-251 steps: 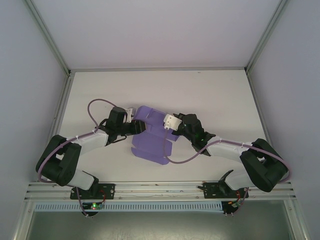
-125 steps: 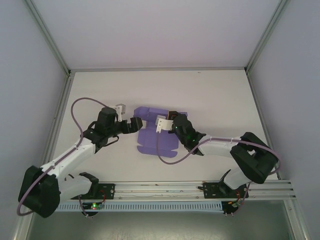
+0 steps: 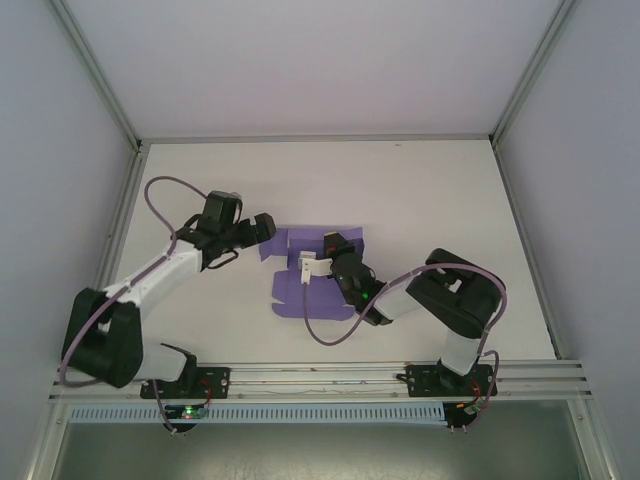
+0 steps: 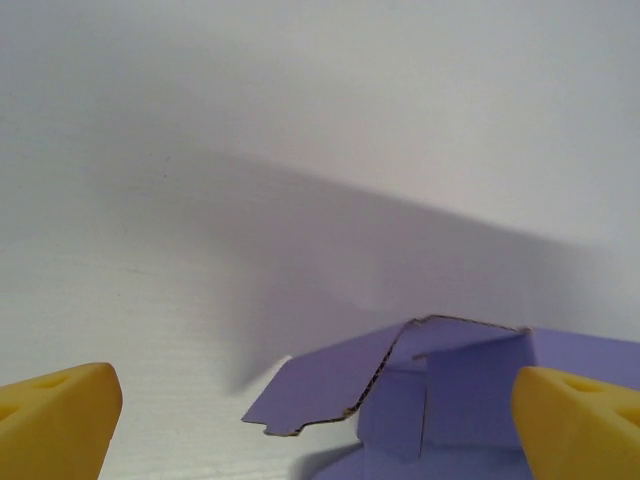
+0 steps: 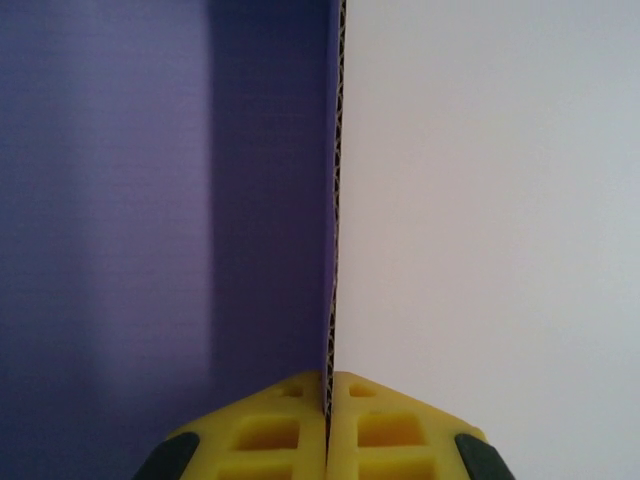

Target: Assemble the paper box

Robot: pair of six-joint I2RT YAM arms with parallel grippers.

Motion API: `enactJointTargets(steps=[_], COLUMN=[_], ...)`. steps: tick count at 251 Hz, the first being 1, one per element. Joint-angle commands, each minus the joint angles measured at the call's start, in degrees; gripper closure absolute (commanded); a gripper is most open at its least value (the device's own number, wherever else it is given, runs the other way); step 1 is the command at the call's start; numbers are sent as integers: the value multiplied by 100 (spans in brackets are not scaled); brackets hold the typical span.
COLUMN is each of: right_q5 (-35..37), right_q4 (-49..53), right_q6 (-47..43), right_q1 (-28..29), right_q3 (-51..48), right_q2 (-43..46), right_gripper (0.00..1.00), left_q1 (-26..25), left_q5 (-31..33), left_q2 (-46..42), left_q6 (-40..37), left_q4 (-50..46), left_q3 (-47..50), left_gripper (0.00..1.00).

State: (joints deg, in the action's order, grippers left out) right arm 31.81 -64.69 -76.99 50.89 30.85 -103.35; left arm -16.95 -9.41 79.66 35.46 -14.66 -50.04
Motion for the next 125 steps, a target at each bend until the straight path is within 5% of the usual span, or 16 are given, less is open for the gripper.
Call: enactJointTargets(steps=[1, 94, 125], right_q5=[165, 186, 183], right_q4=[-563, -440, -236], right_q6=[-151, 20, 158], right_q1=[70, 87, 96], right_q3=[-98, -108, -65], right_q2=[-167, -72, -14], right_gripper=[100, 100, 100], left_q1=[103, 513, 699], left_q5=[-192, 218, -361], left_q2=[302, 952, 1494], left_q6=[-33, -158, -229], left_q4=[-169, -424, -299], left_q3=[-488, -920, -1011], left_gripper=[0, 0, 2])
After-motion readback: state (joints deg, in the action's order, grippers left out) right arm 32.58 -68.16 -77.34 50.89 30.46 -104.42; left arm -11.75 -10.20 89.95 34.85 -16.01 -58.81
